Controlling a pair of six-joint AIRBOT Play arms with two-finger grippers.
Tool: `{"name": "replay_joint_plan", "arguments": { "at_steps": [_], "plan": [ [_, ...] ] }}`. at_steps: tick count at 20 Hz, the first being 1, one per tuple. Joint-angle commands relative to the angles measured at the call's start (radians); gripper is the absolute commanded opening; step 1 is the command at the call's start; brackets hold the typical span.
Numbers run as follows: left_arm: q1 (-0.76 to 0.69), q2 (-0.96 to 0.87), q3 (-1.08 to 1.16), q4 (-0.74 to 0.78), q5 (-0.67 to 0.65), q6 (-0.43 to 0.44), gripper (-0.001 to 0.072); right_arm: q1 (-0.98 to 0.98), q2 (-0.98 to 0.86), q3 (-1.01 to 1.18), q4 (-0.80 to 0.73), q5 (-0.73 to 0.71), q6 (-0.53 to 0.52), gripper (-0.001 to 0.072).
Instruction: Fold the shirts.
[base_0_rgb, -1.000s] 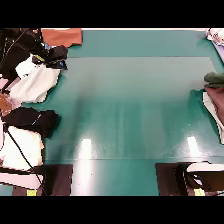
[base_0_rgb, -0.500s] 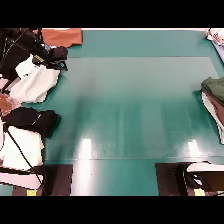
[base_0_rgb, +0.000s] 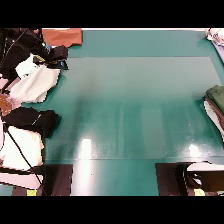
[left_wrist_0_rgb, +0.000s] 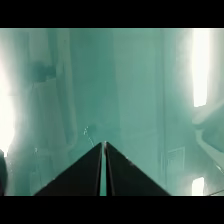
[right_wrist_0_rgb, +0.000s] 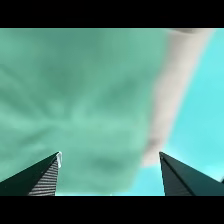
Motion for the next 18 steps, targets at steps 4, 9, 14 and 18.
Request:
{"name": "replay_joint_plan", "arguments": {
  "at_steps": [4,9,14,18],
  "plan": [
    [0.0,0.0,0.0,0.0,0.014,0.008,0.0056,0.047,0.001,0.387,0.243,-0.077,0.012,0.0709],
    [0.0,0.053,-0.005,0.009,0.097,0.06,0.0055,0.215,0.16,0.365,0.903,-0.338,-0.367,0.0022],
    [0.0,0.334,-0.232,0.09,0.265,0.126,0.0055,0.445,0.334,0.061,0.99,-0.405,-0.629,0.0021],
    [0.0,0.715,-0.753,0.144,0.539,0.127,0.0055,0.661,0.51,-0.277,0.934,-0.494,-0.783,0.0021]
  ]
}}
